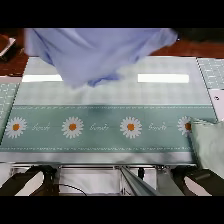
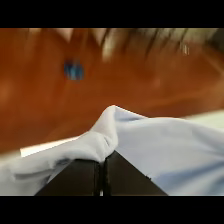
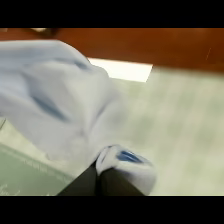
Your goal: Fold the shirts.
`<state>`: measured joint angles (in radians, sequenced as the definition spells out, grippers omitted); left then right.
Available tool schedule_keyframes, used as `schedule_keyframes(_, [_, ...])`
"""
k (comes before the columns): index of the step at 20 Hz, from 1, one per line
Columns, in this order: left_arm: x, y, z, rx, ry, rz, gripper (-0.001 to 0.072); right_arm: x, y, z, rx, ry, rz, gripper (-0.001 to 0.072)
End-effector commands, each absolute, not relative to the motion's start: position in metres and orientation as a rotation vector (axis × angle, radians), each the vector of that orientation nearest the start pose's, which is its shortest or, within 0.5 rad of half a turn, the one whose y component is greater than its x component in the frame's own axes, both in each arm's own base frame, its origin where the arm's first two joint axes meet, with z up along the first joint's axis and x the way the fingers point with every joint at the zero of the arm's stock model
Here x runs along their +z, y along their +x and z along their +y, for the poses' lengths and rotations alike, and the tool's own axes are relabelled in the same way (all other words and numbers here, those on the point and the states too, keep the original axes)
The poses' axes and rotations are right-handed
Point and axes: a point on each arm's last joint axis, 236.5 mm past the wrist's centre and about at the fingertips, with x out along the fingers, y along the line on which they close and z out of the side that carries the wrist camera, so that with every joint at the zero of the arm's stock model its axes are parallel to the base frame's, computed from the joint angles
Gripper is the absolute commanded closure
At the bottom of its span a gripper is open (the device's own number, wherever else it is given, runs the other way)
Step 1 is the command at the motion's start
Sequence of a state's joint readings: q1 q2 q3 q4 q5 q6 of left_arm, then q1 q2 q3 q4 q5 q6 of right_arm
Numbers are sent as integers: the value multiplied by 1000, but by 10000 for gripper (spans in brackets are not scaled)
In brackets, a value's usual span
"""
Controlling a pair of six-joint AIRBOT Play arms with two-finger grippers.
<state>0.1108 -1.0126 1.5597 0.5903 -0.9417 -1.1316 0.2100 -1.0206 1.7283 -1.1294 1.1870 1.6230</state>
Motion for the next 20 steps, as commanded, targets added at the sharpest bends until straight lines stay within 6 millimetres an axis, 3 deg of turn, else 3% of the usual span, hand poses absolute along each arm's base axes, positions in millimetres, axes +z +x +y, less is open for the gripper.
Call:
schedule_keyframes(1, [522, 318, -99, -538, -150, -104, 686, 454, 272, 123, 472, 134, 320, 697])
schedule_keyframes(3, [536, 283, -89, -456, -80, -136, 686, 467, 235, 109, 446, 98, 270, 697])
schedule_keyframes(7, [525, 231, -67, -290, 101, -99, 686, 467, 173, 78, 366, 52, 251, 697])
schedule_keyframes(9, [514, 220, -66, -273, 135, -62, 686, 446, 158, 67, 330, 40, 313, 697])
schedule_keyframes(11, [492, 224, -73, -314, 116, -7, 686, 412, 153, 52, 266, 43, 426, 697])
schedule_keyframes(13, [445, 246, -85, -383, 59, 117, 686, 371, 158, 42, 208, 52, 536, 697])
schedule_keyframes(15, [374, 275, -108, -486, -8, 291, 686, 316, 168, 40, 172, 63, 680, 697])
schedule_keyframes(18, [263, 326, -150, -589, -69, 496, 686, 227, 201, 39, 114, 67, 859, 698])
schedule_keyframes(20, [208, 360, -178, -619, -85, 600, 686, 174, 227, 17, -20, 51, 945, 698])
